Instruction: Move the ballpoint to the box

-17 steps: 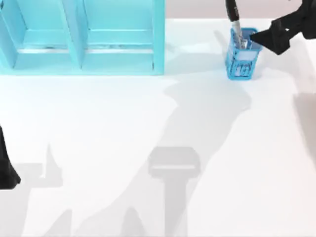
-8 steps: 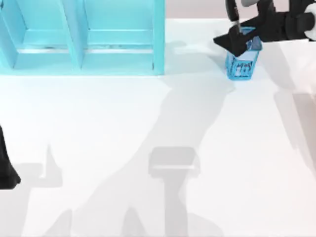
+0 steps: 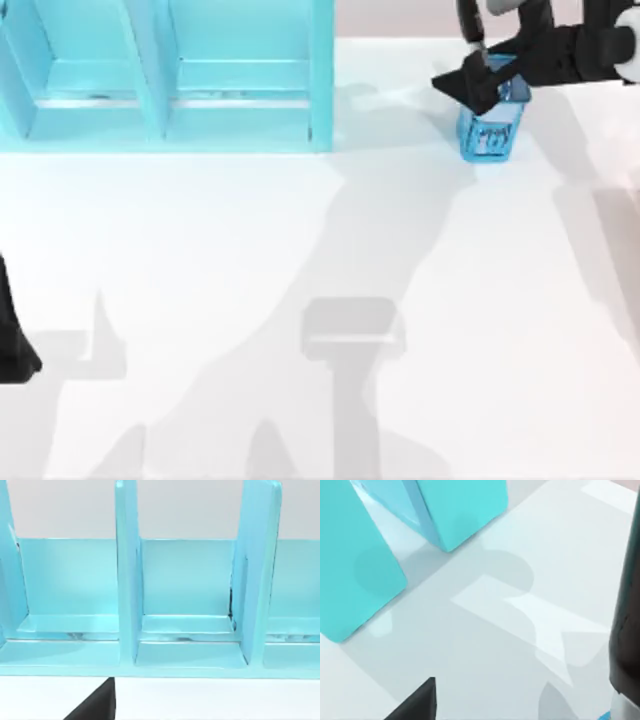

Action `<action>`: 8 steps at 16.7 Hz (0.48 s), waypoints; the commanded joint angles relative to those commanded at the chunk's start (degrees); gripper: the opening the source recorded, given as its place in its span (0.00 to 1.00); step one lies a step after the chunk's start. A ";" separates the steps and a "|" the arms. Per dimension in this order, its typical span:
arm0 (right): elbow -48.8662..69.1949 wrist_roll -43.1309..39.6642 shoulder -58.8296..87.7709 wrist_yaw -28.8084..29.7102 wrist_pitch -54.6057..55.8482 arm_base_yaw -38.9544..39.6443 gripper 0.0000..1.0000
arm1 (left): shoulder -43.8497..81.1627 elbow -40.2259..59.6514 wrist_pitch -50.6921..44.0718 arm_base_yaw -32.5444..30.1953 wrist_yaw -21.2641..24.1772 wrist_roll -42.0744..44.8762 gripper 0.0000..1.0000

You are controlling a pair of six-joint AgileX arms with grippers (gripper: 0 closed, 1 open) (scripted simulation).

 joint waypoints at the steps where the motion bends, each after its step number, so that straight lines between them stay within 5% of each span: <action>1: 0.00 0.00 0.00 0.00 0.00 0.00 0.55 | 0.00 0.00 0.00 0.00 0.00 0.00 1.00; 8: 0.00 0.00 0.00 0.00 0.00 0.00 0.02 | 0.00 0.00 0.00 0.00 0.00 0.00 1.00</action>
